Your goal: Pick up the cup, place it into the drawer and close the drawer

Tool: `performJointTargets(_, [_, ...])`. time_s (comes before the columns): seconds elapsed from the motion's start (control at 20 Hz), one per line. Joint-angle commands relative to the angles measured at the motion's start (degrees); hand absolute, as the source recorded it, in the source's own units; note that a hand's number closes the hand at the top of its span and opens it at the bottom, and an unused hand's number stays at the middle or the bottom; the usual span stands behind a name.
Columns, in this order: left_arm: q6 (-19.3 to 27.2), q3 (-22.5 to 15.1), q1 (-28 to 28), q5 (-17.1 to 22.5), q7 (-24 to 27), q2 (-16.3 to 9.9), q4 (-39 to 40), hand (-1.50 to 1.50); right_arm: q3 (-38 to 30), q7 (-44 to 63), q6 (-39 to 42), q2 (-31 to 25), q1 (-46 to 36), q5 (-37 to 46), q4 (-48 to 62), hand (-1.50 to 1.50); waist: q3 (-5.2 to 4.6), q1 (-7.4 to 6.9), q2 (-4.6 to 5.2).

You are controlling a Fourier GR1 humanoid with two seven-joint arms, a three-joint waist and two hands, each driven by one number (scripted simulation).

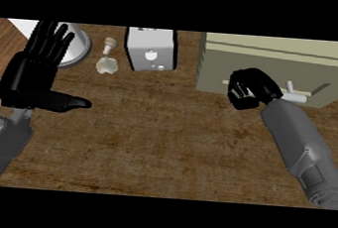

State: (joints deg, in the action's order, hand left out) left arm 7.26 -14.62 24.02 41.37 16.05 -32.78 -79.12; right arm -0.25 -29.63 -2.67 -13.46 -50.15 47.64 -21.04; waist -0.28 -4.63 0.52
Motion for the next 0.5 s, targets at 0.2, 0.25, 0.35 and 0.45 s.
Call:
performJointTargets(0.2, [-1.8,-0.8,0.3,-0.4,0.8,1.7,0.8,-1.50,-4.9,1.8,-0.2,-5.7,-5.7,-2.3,5.2,1.50,0.53,-1.50,2.57])
performJointTargets(0.25, [-1.9,-0.5,-0.3,-0.8,1.0,0.7,0.8,-1.50,-5.6,1.6,-1.3,-5.3,-5.4,-2.9,5.2,1.50,0.54,-1.68,2.34])
performJointTargets(0.35, [-2.5,-0.3,-0.5,-0.5,1.8,1.3,0.7,-1.50,-6.4,0.8,-0.5,-6.6,-6.2,-3.7,4.9,1.50,0.51,-1.92,2.49])
performJointTargets(0.45, [-2.4,-0.7,0.0,-0.1,0.6,2.0,1.7,-1.50,-6.4,0.5,-0.6,-5.9,-6.6,-3.8,5.2,1.50,0.52,-1.88,2.62])
